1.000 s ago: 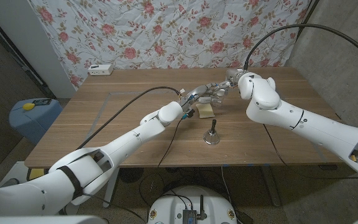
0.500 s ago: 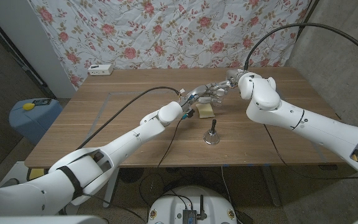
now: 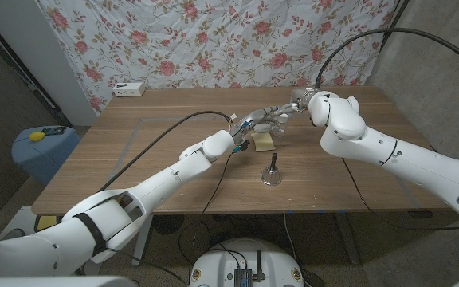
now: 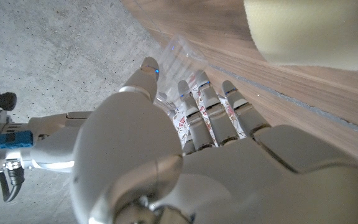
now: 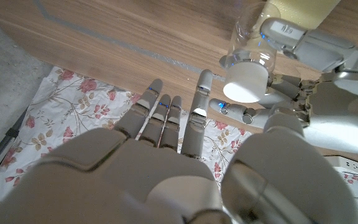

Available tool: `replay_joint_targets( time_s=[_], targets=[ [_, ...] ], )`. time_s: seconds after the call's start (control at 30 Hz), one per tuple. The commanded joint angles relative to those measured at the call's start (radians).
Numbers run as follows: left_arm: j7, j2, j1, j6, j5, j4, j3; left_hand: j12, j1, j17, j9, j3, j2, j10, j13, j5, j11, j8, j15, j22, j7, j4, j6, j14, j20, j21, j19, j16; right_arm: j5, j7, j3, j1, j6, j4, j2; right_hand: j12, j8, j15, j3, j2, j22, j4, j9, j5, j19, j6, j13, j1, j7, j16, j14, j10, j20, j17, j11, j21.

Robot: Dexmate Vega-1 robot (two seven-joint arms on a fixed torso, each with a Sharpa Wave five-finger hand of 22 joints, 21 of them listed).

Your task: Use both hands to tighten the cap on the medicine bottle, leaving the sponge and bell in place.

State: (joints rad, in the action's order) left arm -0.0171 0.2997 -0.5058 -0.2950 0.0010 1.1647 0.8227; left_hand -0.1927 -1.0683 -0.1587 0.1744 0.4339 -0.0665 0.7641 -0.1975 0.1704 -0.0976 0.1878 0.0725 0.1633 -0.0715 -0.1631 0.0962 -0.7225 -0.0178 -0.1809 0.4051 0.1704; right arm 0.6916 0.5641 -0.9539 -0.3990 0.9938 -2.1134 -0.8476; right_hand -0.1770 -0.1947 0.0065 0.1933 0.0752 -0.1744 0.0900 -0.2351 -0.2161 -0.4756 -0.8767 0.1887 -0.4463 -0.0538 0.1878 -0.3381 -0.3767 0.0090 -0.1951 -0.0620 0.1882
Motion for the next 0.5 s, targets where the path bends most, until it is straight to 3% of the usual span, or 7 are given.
replay_joint_targets(
  time_s=[0.03,0.5],
  targets=[
    [0.002,-0.004,0.003,0.0,0.001,-0.006,0.001,-0.006,-0.003,-0.001,0.004,0.018,-0.012,0.005,-0.003,0.005,-0.002,0.002,0.033,0.003,0.002,0.007,0.007,0.008,-0.001,-0.005,-0.001,-0.001,-0.075,0.009,0.063,-0.021,-0.057,-0.027,-0.038,0.001,0.01,0.0,0.012,-0.01,-0.002,0.017,-0.004,0.005,0.009,0.044,0.006,-0.029,-0.006,-0.002,0.021,0.029,0.001,0.0,-0.002,0.002],
    [0.013,-0.009,0.005,-0.007,0.005,-0.015,0.001,-0.006,-0.003,0.0,0.004,0.022,-0.008,0.003,-0.003,0.005,-0.004,0.001,0.034,0.003,0.0,0.005,0.005,0.013,0.002,-0.003,-0.007,-0.001,-0.2,0.004,0.13,-0.037,-0.118,-0.031,-0.07,-0.001,0.02,0.005,0.045,-0.029,-0.002,0.057,0.002,0.027,0.038,0.184,0.008,-0.098,0.01,-0.001,0.072,0.112,0.005,0.003,-0.002,0.002]
  ],
)
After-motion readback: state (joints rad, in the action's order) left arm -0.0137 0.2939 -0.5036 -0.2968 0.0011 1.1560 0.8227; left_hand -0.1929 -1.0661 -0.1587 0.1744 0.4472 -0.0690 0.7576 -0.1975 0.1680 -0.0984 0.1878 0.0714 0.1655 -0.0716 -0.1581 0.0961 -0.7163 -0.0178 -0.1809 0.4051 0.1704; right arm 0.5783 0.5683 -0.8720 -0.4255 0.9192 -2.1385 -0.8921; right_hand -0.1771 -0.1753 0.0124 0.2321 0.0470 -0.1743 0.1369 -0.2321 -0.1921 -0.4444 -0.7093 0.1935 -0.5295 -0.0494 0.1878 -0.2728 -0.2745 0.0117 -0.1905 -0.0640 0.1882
